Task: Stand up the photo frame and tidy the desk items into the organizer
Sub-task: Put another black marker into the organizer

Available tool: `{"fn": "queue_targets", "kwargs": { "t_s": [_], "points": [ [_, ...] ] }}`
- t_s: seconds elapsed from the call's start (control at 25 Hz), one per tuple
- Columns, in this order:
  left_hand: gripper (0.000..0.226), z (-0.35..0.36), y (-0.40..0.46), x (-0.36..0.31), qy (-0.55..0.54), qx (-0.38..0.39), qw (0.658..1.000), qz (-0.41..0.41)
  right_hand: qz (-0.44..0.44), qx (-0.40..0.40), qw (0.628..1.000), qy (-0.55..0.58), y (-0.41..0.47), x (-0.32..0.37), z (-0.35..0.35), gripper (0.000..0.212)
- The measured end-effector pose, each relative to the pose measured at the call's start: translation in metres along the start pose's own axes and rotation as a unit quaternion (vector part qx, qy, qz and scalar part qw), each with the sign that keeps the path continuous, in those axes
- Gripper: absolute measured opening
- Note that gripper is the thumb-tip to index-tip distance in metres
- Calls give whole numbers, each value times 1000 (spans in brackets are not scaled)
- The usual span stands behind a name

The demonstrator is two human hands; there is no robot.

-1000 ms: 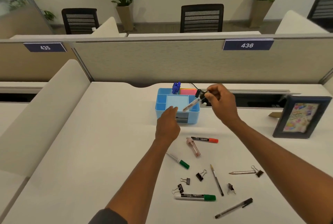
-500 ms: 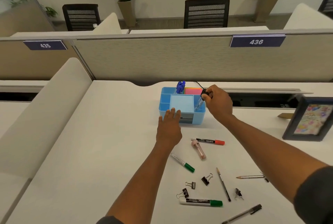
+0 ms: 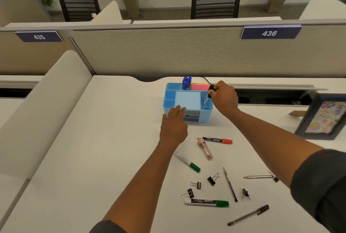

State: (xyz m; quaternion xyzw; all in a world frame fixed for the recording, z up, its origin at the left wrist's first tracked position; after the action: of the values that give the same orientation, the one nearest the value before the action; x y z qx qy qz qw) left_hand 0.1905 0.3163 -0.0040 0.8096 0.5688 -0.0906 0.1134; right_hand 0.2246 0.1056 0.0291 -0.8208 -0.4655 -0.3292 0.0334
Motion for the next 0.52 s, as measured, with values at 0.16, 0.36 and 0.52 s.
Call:
{"fn": "queue_targets", "kwargs": {
  "t_s": [0.16, 0.36, 0.52],
  "points": [
    [65, 1, 1, -1, 1, -8, 1000, -5, 17, 17, 1000, 17, 5, -3, 1, 24],
    [66, 2, 1, -1, -5, -10, 1000, -11, 19, 22, 999, 42, -1, -12, -7, 23],
    [65, 0, -1, -4, -14, -13, 1000, -13, 21, 12, 999, 24, -11, -24, -21, 22]
  ]
}}
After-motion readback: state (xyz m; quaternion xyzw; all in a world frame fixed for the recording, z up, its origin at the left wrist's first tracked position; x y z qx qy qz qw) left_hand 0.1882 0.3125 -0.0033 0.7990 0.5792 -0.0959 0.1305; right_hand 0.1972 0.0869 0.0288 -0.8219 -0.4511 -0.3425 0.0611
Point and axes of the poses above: each hand's wrist, its own y-axis towards the middle knuckle, its own z-axis out of the palm, x = y × z, the point moved 4 cm from there along y, towards the middle knuckle, and after that the axes turned 9 degrees about -x, right-handed, at the moved point
